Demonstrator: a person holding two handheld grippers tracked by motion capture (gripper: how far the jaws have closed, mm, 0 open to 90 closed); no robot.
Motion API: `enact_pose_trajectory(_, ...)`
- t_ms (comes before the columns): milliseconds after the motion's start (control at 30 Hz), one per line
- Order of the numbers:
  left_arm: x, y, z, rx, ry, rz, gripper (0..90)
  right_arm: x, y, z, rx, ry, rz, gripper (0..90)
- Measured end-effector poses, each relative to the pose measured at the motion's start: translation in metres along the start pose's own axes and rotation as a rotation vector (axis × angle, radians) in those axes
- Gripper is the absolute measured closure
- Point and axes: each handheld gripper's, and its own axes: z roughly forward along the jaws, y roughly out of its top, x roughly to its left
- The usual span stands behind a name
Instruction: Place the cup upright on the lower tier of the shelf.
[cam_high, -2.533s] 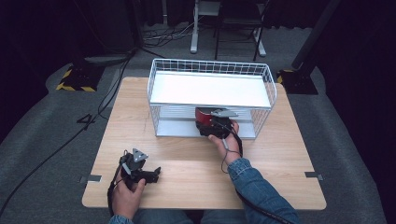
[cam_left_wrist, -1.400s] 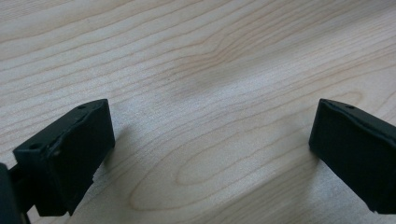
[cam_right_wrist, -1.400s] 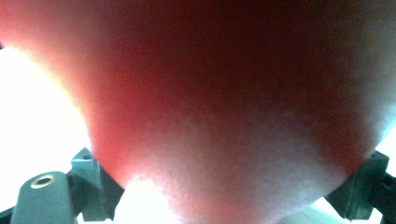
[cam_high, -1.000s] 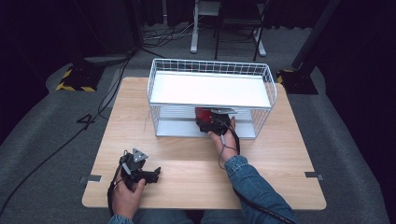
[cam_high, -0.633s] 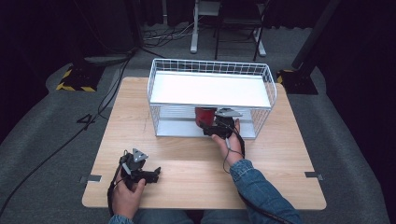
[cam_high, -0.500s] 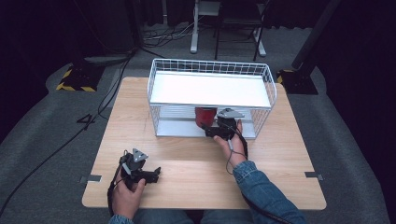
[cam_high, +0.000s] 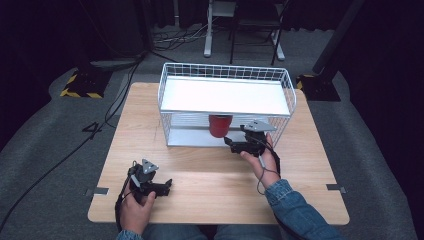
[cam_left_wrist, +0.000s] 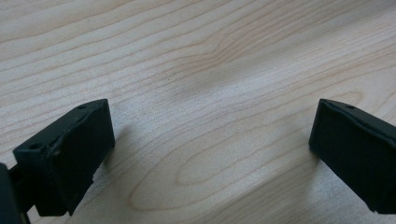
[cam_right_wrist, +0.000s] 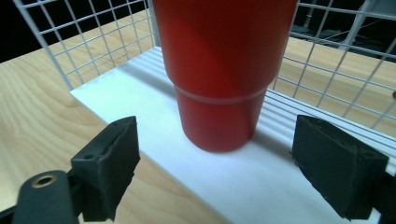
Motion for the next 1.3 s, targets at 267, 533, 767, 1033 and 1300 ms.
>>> enact_pose_trajectory(267,0.000,0.000,0.000,0.001,-0.001,0.002,0.5,-0.004,-0.003,-0.029,0.011,0.022,0.004,15.9)
enact_pose_trajectory(533,0.000,0.000,0.000,0.001,-0.002,0.002,0.5,-0.008,-0.007,-0.062,0.015,0.054,0.008,15.9)
enact_pose_trajectory(767,0.000,0.000,0.000,0.001,-0.005,0.004,0.4,-0.015,-0.011,-0.091,0.017,0.040,0.001,15.9)
enact_pose_trajectory(1033,0.000,0.002,0.001,0.002,-0.002,-0.003,0.5,-0.028,-0.022,-0.121,0.062,0.021,0.005,15.9)
enact_pose_trajectory(1300,0.000,0.002,0.002,0.001,0.002,0.001,0.3,-0.043,-0.041,-0.142,0.115,-0.009,0.021,15.9)
